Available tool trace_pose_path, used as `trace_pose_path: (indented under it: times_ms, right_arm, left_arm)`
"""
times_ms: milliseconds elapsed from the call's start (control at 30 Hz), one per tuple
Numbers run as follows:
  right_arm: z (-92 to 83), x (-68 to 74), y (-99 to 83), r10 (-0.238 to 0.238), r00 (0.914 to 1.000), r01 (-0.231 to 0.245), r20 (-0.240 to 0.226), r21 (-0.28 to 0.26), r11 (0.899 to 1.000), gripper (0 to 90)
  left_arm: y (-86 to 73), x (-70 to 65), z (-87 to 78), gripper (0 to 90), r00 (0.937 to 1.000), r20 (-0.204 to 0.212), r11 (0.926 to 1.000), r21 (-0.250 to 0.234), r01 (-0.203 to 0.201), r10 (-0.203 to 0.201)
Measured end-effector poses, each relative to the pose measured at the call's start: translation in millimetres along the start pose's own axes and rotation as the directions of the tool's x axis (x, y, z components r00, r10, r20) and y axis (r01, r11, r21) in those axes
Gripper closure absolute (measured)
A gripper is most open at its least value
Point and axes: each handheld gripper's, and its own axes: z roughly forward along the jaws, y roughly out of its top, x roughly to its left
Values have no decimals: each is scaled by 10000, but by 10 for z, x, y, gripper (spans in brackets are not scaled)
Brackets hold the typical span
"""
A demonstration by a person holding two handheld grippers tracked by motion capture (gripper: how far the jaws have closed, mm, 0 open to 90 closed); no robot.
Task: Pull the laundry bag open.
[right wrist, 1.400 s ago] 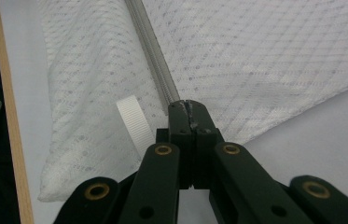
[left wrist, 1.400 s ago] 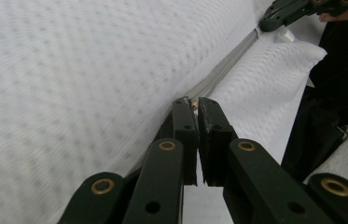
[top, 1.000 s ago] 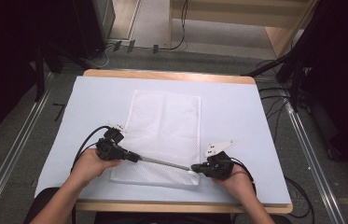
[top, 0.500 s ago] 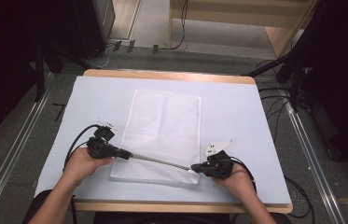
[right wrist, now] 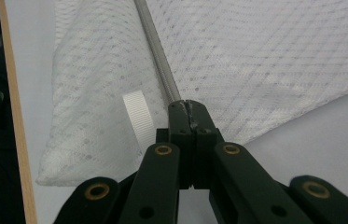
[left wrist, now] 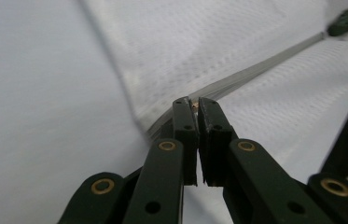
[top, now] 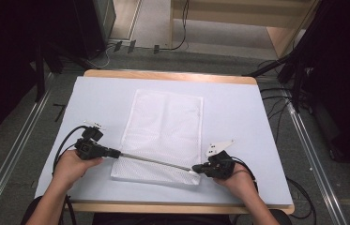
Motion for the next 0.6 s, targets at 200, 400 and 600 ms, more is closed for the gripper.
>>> trace_pose_path:
  times_ms: [200,400,600]
  right_arm:
    - [6,-13,16,-60,9999,61,-84,63,10000,900]
    - [6,-3,46,-159,9999,158,5,231,9996,900]
    - [-17,-29,44,-14,9994,6,348,241,9997,900]
  left_arm:
    - [-63,123,-34,879,9996,199,9997,-112,198,-195]
    - [-100,149,-49,877,9973,583,9982,-380,459,-436]
    - [-168,90,-68,875,9983,482,9986,-412,333,-313]
